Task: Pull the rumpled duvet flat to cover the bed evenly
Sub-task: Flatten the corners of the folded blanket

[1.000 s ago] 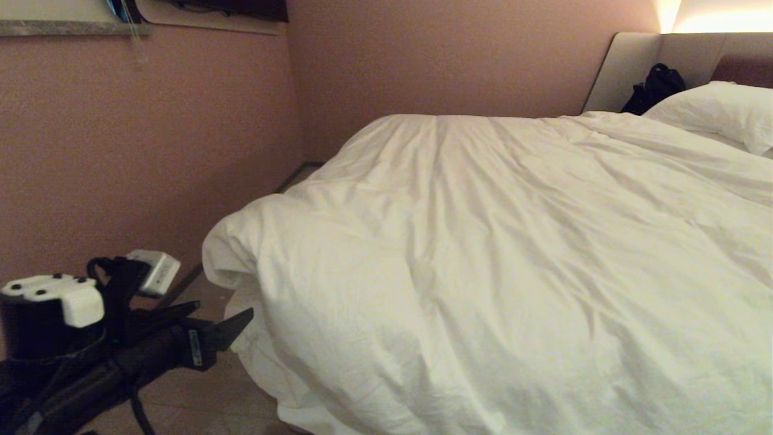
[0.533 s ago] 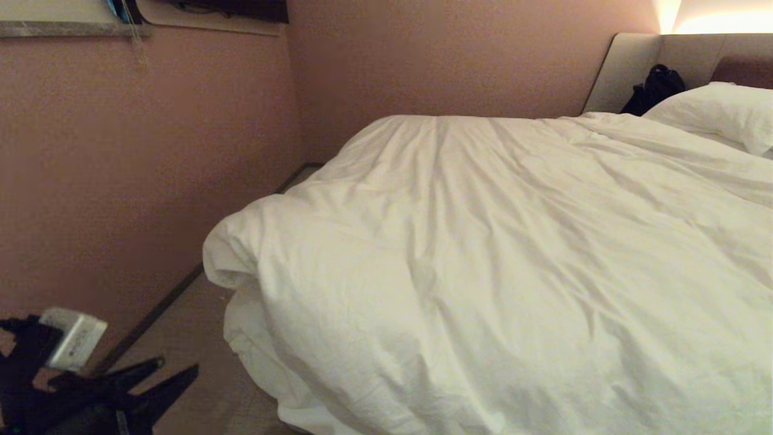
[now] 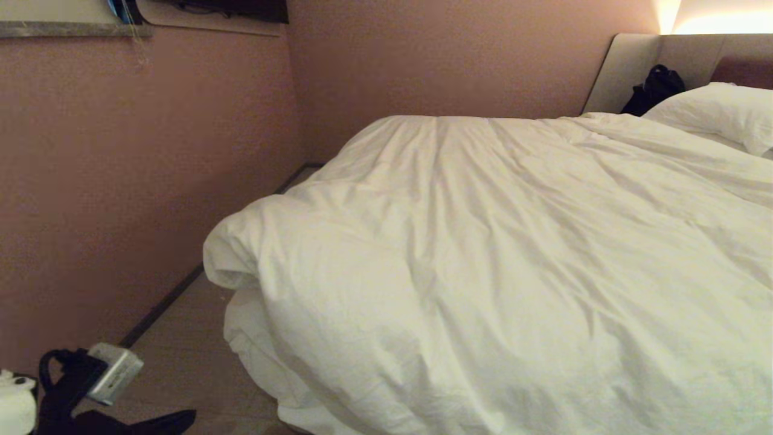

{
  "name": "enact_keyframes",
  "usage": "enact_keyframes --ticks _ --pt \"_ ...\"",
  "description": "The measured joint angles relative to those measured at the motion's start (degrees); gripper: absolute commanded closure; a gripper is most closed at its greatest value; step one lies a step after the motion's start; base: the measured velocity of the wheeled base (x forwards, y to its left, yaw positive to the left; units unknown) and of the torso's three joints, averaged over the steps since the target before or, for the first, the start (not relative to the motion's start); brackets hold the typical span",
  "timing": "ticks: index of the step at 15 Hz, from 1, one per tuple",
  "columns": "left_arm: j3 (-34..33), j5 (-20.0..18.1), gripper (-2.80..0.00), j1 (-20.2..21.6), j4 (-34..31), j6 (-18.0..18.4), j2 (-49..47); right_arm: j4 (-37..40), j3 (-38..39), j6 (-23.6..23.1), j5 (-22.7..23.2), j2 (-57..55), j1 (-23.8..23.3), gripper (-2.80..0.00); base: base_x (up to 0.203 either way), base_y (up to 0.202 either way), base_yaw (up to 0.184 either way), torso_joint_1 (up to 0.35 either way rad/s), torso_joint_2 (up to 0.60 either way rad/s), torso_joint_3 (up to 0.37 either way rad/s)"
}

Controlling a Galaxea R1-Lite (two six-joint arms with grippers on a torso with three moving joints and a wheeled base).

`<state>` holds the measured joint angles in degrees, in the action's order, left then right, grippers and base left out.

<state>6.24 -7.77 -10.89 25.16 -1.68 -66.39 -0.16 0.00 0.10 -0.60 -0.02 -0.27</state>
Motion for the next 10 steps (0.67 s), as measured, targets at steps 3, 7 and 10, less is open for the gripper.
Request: enact_keyframes --ticks 3,7,10 --pt "0.8 0.2 0.0 0.0 7.5 -0.1 -9.8 0.0 0.0 0.0 0.0 0.0 0.0 0.0 0.0 0.0 0.0 0.0 0.0 0.0" --pt "0.8 1.7 0.0 0.0 27.2 0.0 -26.7 0.0 0.0 0.0 0.0 0.0 0.0 0.0 0.0 0.0 0.0 0.0 0.0 0.0" --pt "0.6 3.1 0.0 0.0 46.1 0.3 -40.6 0.0 0.0 0.0 0.0 0.0 0.0 0.0 0.0 0.0 0.0 0.0 0.0 0.0"
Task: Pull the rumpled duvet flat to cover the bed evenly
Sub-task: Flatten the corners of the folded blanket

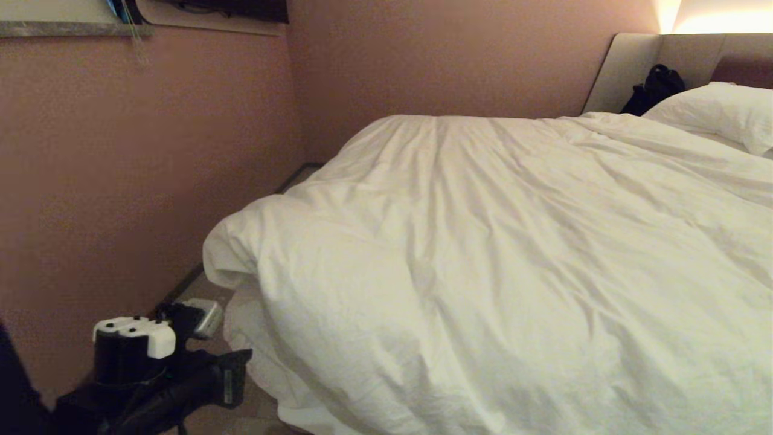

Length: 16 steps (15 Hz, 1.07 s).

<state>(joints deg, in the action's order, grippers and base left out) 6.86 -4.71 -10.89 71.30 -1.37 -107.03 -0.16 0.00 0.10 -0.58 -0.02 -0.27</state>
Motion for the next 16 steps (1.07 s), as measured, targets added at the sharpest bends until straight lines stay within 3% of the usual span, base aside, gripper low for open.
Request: enact_keyframes --ticks 2,4,11,16 --pt "-0.1 1.6 0.0 0.0 11.1 0.4 -8.4 0.0 0.0 0.0 0.0 0.0 0.0 0.0 0.0 0.0 0.0 0.0 0.0 0.0" --pt "0.7 2.6 0.0 -0.1 15.7 0.7 -13.9 0.0 0.0 0.0 0.1 0.0 0.0 0.0 0.0 0.0 0.0 0.0 0.0 0.0" --pt "9.3 4.6 0.0 -1.9 15.9 0.6 -18.1 0.0 0.0 0.0 0.0 0.0 0.0 0.0 0.0 0.0 0.0 0.0 0.0 0.0" --pt "15.8 6.2 0.0 -4.2 8.2 -0.9 -16.4 0.0 0.0 0.0 0.0 0.0 0.0 0.0 0.0 0.0 0.0 0.0 0.0 0.0"
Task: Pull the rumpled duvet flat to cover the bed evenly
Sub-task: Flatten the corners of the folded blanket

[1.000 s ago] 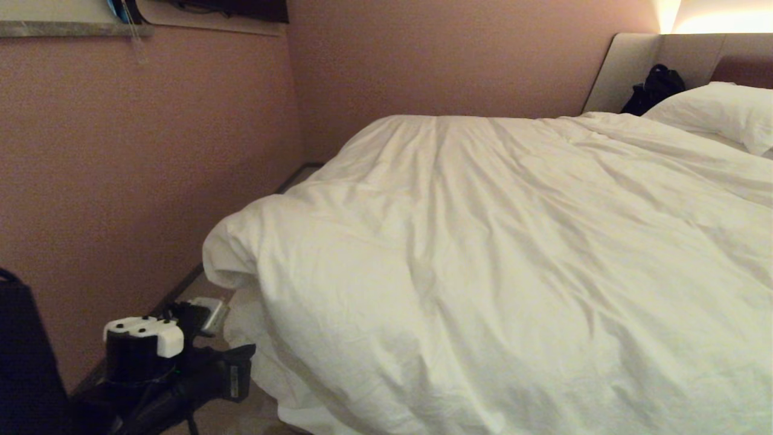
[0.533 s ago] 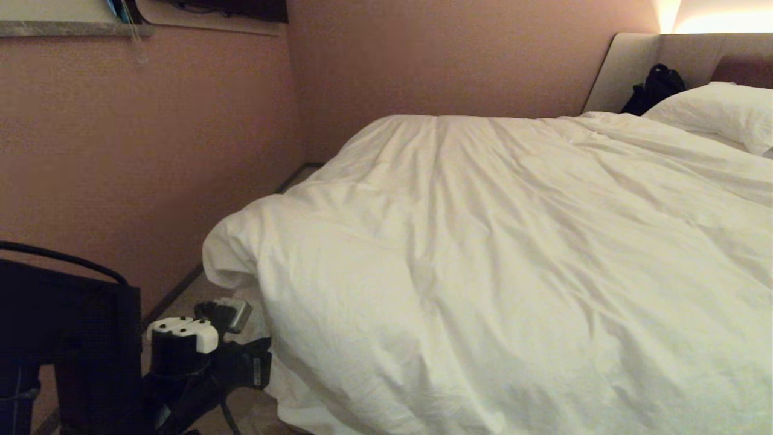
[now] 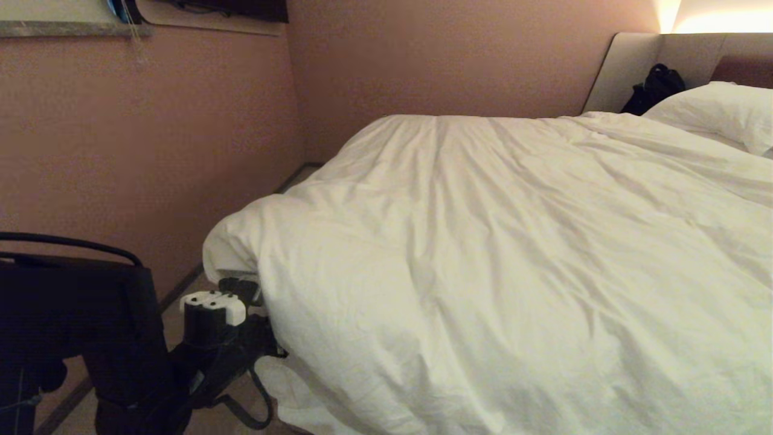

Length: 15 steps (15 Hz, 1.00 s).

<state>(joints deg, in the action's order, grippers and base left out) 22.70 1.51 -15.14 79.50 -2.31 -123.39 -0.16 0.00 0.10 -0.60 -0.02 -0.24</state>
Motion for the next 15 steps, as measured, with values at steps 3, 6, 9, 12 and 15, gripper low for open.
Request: enact_keyframes --ticks 3,6,9,12,15 --pt "2.5 0.0 0.0 -0.3 -1.8 -1.6 0.5 0.0 0.0 0.0 0.0 0.0 0.0 0.0 0.0 0.0 0.0 0.0 0.0 0.0" --pt "3.1 0.0 0.0 -0.5 -1.8 -2.0 0.9 0.0 0.0 0.0 0.0 0.0 0.0 0.0 0.0 0.0 0.0 0.0 0.0 0.0" --pt "3.2 0.0 0.0 -1.3 -2.9 -2.1 1.5 0.0 0.0 0.0 0.0 0.0 0.0 0.0 0.0 0.0 0.0 0.0 0.0 0.0" --pt "3.4 0.0 -1.7 -1.7 -3.1 -2.0 1.8 0.0 0.0 0.0 0.0 0.0 0.0 0.0 0.0 0.0 0.0 0.0 0.0 0.0" --pt "3.8 0.0 -2.8 -1.9 -2.6 -2.0 1.8 0.0 0.0 0.0 0.0 0.0 0.0 0.0 0.0 0.0 0.0 0.0 0.0 0.0"
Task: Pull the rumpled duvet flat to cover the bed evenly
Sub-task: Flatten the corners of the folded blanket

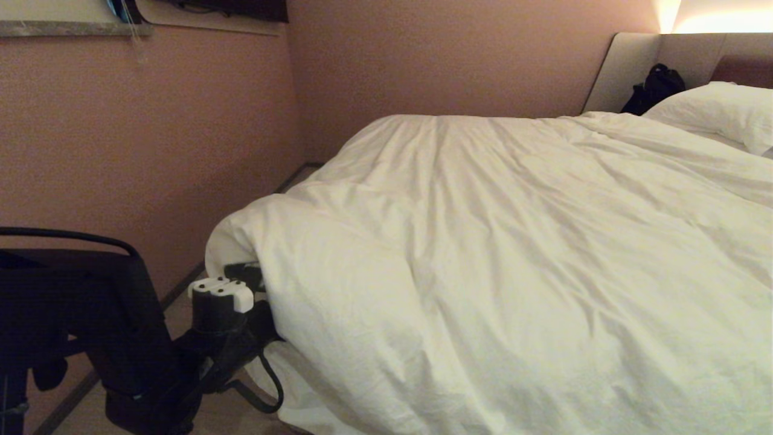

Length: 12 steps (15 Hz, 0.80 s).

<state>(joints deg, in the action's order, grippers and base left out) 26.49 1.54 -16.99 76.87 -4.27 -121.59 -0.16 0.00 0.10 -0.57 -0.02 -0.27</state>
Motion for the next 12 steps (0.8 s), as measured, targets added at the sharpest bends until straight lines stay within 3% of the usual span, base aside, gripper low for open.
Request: enact_keyframes --ticks 5,12 --pt "3.9 0.0 -2.8 -1.7 -1.1 0.2 0.3 0.0 0.0 0.0 0.0 0.0 0.0 0.0 0.0 0.0 0.0 0.0 0.0 0.0" --pt "16.3 0.0 -2.8 -3.1 -10.0 -0.2 0.9 0.0 0.0 0.0 0.0 0.0 0.0 0.0 0.0 0.0 0.0 0.0 0.0 0.0"
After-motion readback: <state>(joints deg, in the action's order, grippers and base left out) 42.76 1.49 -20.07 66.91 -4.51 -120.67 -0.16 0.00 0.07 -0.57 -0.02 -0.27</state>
